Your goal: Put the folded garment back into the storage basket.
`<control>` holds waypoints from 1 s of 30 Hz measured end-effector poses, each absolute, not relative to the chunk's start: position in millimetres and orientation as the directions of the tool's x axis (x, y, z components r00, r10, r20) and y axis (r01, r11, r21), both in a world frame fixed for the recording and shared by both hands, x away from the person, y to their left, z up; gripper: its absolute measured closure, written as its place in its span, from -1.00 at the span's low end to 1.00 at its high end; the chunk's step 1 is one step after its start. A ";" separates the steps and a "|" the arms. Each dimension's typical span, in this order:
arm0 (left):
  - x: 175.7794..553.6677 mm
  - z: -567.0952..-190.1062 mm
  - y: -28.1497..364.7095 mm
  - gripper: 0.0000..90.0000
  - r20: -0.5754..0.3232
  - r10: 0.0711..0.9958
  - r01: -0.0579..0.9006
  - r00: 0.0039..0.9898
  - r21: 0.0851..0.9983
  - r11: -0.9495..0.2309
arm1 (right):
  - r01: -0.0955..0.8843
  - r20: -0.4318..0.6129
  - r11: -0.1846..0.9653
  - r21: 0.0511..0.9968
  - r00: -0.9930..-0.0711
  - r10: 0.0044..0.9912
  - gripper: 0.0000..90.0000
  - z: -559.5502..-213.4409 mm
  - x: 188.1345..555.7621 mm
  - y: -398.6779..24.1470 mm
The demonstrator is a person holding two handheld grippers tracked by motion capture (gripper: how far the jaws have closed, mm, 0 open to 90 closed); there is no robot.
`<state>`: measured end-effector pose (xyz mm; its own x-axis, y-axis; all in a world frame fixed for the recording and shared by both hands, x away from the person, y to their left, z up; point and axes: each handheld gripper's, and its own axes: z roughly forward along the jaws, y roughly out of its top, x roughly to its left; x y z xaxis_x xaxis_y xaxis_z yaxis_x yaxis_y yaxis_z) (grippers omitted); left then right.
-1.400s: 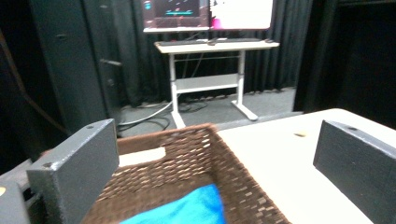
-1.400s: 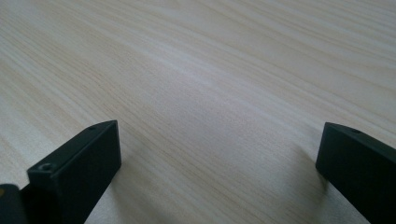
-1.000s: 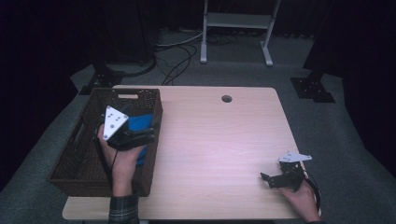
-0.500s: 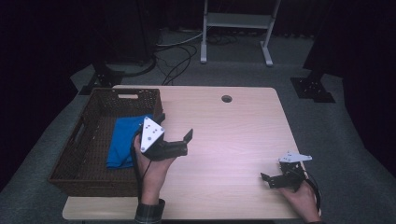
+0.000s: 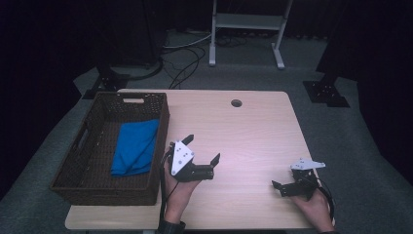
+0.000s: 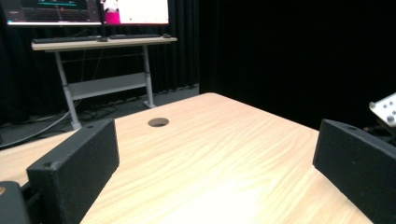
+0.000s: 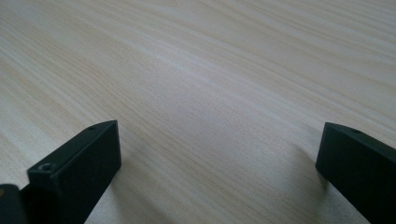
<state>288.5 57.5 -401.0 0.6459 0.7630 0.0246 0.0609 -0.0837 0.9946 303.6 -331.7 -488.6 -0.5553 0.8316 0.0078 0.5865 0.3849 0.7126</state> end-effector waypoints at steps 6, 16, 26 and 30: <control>289.3 -425.7 51.7 -1.00 0.008 0.750 0.069 0.661 0.995 -0.071 | 0.587 0.008 0.385 0.713 -0.555 0.832 -1.00 -488.6 303.6 -331.7; 289.4 -454.5 49.5 -1.00 0.000 0.736 0.075 0.677 0.995 -0.068 | 0.587 0.008 0.385 0.713 -0.555 0.832 -1.00 -488.6 303.6 -331.7; 287.6 -479.6 48.4 -1.00 -0.024 0.729 0.124 0.684 0.989 -0.084 | 0.587 0.008 0.385 0.713 -0.555 0.832 -1.00 -488.6 303.6 -331.7; 286.0 -481.5 47.0 -1.00 -0.029 0.729 0.128 0.684 0.988 -0.082 | 0.588 0.008 0.384 0.712 -0.554 0.833 -1.00 -488.6 303.6 -331.7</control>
